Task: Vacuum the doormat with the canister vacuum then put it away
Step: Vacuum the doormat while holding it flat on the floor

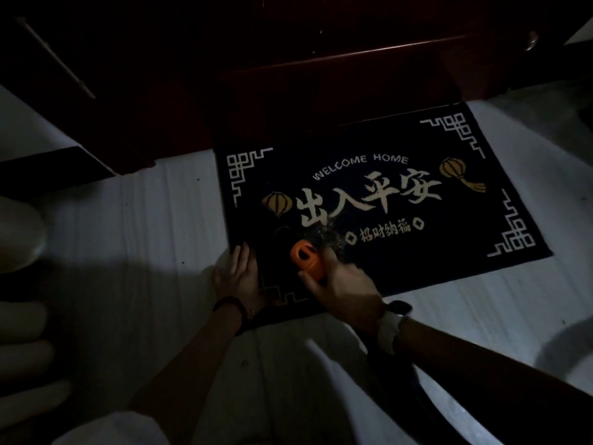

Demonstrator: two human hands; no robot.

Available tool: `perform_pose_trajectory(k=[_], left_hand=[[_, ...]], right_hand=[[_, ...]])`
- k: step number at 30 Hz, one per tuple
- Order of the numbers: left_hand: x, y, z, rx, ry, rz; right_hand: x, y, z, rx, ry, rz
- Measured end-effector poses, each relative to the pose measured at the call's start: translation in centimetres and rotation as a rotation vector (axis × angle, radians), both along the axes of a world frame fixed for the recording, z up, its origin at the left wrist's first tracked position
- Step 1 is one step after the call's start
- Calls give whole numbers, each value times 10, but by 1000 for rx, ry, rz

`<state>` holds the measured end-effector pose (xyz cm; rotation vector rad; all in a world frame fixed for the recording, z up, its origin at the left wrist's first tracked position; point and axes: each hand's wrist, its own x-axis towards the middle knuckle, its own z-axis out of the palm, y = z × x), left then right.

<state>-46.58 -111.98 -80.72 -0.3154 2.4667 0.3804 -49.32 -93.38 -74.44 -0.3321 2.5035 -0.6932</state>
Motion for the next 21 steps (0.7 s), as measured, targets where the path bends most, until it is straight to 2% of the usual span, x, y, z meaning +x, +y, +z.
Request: perform_pose_trajectory(k=[2, 6, 8, 11, 15, 18, 21], left_hand=[[1, -1, -1, 15, 5, 1], [1, 0, -1, -5, -7, -22], [0, 1, 0, -29, -22, -35], [-1, 1, 2, -68, -38, -54], [-1, 0, -1, -57, -21, -48], [1, -1, -3, -44, -4, -45], [1, 0, -3, -16, 11, -22]], right_hand=[[-15, 14, 6, -11, -21, -26], [-71, 43, 19, -27, 31, -308], [-80, 42, 21, -43, 59, -358], [-81, 11, 16, -110, 68, -240], [-77, -24, 5, -42, 24, -154], [-35, -2, 9, -45, -28, -128], [1, 20, 21, 89, 30, -24]])
